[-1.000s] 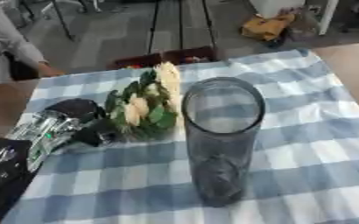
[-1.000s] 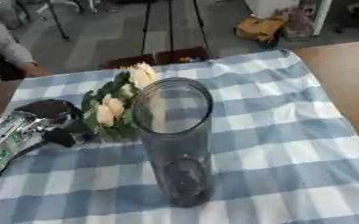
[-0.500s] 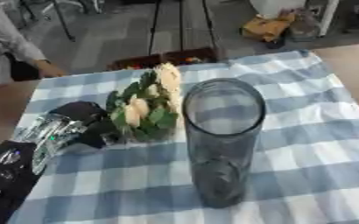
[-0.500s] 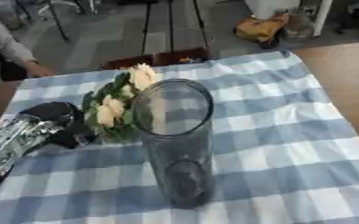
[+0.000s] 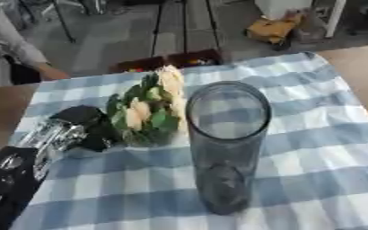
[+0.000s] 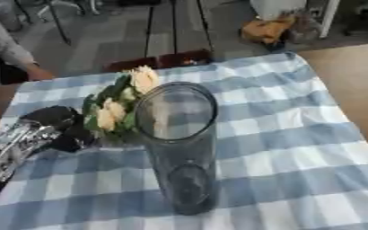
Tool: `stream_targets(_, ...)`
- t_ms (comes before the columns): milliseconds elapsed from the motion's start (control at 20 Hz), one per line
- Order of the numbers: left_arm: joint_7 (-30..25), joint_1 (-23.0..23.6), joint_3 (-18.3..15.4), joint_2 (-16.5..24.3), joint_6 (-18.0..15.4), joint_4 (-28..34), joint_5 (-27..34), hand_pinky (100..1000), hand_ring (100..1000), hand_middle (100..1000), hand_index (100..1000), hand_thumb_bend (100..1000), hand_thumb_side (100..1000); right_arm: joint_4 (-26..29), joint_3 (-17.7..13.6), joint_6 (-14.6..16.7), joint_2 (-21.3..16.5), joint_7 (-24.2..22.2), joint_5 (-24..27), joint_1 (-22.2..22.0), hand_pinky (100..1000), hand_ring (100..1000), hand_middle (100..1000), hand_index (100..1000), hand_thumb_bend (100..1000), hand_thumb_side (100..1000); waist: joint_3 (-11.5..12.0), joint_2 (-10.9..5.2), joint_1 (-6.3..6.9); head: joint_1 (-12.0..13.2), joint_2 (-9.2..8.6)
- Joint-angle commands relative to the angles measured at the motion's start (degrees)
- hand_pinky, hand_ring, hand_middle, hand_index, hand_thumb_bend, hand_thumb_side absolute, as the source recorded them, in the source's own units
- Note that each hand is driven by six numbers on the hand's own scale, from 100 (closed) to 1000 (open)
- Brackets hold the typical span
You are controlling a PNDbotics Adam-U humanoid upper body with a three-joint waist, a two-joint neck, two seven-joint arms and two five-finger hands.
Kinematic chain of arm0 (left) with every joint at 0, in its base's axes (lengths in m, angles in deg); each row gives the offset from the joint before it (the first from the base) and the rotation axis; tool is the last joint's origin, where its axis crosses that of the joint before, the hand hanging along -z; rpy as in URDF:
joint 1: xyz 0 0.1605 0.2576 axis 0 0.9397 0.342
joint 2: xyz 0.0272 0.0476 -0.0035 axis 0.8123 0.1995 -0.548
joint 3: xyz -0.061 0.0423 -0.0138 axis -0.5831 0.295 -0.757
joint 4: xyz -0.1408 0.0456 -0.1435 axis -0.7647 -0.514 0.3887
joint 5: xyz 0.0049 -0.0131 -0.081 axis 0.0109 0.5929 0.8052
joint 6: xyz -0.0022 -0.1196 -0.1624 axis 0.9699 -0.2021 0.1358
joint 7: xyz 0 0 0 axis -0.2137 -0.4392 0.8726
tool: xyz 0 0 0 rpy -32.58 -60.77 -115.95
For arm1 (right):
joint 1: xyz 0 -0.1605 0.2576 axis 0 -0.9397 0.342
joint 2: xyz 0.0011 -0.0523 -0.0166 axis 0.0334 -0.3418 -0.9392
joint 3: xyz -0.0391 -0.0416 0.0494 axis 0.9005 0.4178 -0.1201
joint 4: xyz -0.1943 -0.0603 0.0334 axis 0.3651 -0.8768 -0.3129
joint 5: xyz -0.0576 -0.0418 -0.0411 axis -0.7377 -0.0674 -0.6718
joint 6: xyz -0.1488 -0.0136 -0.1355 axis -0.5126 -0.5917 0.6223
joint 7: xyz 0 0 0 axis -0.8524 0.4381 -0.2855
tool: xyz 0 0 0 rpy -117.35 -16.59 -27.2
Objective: Arrange flowers into the vase.
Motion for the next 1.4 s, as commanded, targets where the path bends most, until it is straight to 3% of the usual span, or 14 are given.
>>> stream_targets(50,0.1,-0.7,-0.7,1.0,0.5,-0.6,0.4,228,465,556,709,100,551,0.9,-0.4,0.0,-0.5,0.1,0.3,0.3,814,804,508,812,100,747,0.0,-0.76,-0.32,0.2,-0.44)
stream_targets(450,-0.4,-0.8,-0.9,0.6,1.3,-1.6,2.9,100,325,453,609,100,542,0.9,-0.5,-0.1,-0.4,0.2,0.3,0.2,815,805,507,813,100,748,0.0,-0.72,-0.29,0.5,-0.68)
stream_targets(950,4.3,-1.2,-2.7,-0.6,2.0,-5.1,1.6,100,115,266,410,100,582,0.9,-0.7,-0.3,-0.3,0.4,0.0,0.0,816,806,505,813,100,748,-0.3,-0.57,-0.19,0.6,-0.9)
stream_targets(1400,11.9,-1.8,-3.7,-1.0,-0.5,-5.0,1.0,100,100,201,343,100,678,0.9,-0.7,-0.5,-0.3,0.3,0.0,0.0,817,807,504,813,100,749,-0.4,-0.5,-0.14,0.6,-0.8)
